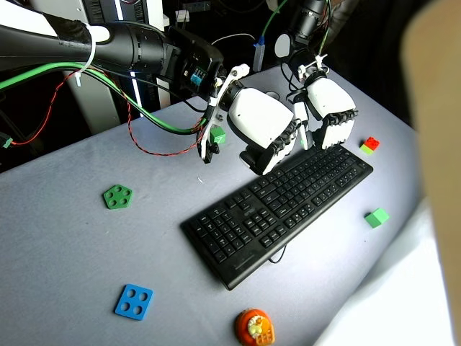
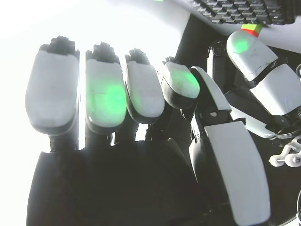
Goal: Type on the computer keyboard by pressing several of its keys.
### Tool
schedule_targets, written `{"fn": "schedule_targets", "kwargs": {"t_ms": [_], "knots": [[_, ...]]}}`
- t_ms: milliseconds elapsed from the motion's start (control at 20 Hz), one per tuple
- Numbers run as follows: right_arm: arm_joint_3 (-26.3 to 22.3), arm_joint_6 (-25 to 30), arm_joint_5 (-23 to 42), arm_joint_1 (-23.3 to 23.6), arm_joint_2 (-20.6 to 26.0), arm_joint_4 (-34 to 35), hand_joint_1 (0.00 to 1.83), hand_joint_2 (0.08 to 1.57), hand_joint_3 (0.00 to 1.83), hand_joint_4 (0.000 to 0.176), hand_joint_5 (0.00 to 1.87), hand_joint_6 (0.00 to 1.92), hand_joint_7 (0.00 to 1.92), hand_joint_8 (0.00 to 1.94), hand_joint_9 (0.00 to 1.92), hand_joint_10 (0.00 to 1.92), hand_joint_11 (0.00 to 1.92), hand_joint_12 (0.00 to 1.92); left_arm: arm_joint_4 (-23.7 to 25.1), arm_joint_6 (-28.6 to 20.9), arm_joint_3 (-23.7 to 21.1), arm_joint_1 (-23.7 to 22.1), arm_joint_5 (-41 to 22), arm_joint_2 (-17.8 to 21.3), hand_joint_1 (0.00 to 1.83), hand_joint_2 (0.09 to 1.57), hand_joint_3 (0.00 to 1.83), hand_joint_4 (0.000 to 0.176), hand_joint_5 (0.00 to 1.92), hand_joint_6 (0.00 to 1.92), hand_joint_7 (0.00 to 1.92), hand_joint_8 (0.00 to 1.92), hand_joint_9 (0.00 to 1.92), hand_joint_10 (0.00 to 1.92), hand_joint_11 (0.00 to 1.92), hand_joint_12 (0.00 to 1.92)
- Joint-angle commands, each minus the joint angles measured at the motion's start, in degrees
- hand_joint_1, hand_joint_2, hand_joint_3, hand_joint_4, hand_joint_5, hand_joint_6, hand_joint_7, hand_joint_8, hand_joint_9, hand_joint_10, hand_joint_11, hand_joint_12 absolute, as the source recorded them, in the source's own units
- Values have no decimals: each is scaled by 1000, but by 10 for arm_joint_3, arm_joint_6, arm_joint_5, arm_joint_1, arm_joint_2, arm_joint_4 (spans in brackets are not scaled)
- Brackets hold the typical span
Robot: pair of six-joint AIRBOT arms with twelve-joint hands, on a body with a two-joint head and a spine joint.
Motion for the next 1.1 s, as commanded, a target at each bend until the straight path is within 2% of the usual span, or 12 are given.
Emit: {"fn": "schedule_targets", "kwargs": {"t_ms": [0, 100, 400, 550, 650, 700, 750, 800, 850, 900, 950, 1050], "knots": [[0, 2, 24, 3, 0, -59, 0, 1116, 29, 0, 221, 58, 281, 6, 251, 54, 0, 612, 22, -1, 1, 0, 64, 5, 0, 1213, 101, 0, 66, 22, 94, 18, 51, 43, 0, 172], [0, 2, 23, 3, -1, -59, 0, 1124, 14, 0, 226, 32, 268, 0, 248, 24, 0, 559, 22, -1, 1, 2, 64, 5, 0, 1223, 36, 0, 69, 9, 79, 1, 37, 15, 0, 80], [2, 6, 22, -2, -2, -58, 0, 1138, 5, 0, 264, 26, 336, 20, 338, 31, 0, 833, 25, -2, -11, 30, 64, 4, 0, 1216, 18, 0, 34, 7, 46, 13, 9, 4, 0, 0], [12, 9, 18, -11, -10, -58, 0, 1140, 3, 0, 230, 7, 318, 10, 319, 17, 0, 752, 48, -2, -12, 44, 66, -2, 0, 1229, 22, 0, 32, 6, 38, 7, 7, 3, 0, 0], [31, 13, 13, -16, -23, -58, 0, 1137, 1, 0, 340, 43, 389, 20, 390, 36, 0, 962, 48, -1, -12, 50, 63, -13, 0, 1245, 13, 0, 138, 32, 137, 10, 84, 22, 14, 21], [49, 15, 9, -18, -35, -58, 0, 1145, 3, 0, 376, 52, 415, 21, 402, 36, 0, 1007, 48, 0, -11, 52, 61, -21, 0, 1261, 0, 0, 190, 15, 203, 3, 144, 15, 2, 174], [61, 14, 8, -19, -43, -55, 0, 1156, 5, 0, 499, 93, 558, 54, 520, 83, 0, 1302, 48, 3, -8, 52, 59, -26, 12, 1265, 0, 0, 328, 48, 418, 45, 319, 81, 0, 703], [68, 14, 6, -20, -49, -52, 0, 1156, 5, 0, 499, 93, 558, 54, 520, 83, 0, 1302, 48, 4, -6, 52, 58, -29, 12, 1265, 0, 0, 328, 48, 418, 45, 319, 81, 0, 703], [74, 13, 3, -21, -56, -46, 0, 1160, 5, 0, 528, 102, 596, 59, 545, 99, 0, 1366, 48, 5, -2, 53, 55, -34, 15, 1270, 0, 8, 364, 61, 494, 76, 387, 131, 0, 886], [78, 12, -2, -23, -61, -41, 0, 1173, 8, 0, 563, 116, 634, 67, 574, 122, 0, 1417, 48, 6, 3, 55, 50, -38, 35, 1277, 0, 12, 378, 81, 499, 180, 292, 514, 0, 1035], [81, 11, -5, -26, -67, -41, 0, 1194, 0, 0, 545, 162, 627, 53, 489, 300, 0, 1419, 48, 6, 9, 58, 47, -40, 47, 1279, 0, 8, 387, 131, 468, 358, 214, 816, 0, 1142], [90, 13, -7, -30, -78, -41, 0, 1201, 0, 0, 539, 252, 657, 62, 348, 701, 0, 1470, 48, 6, 19, 67, 46, -41, 41, 1281, 0, 11, 331, 304, 324, 663, 142, 999, 0, 1243]]}}
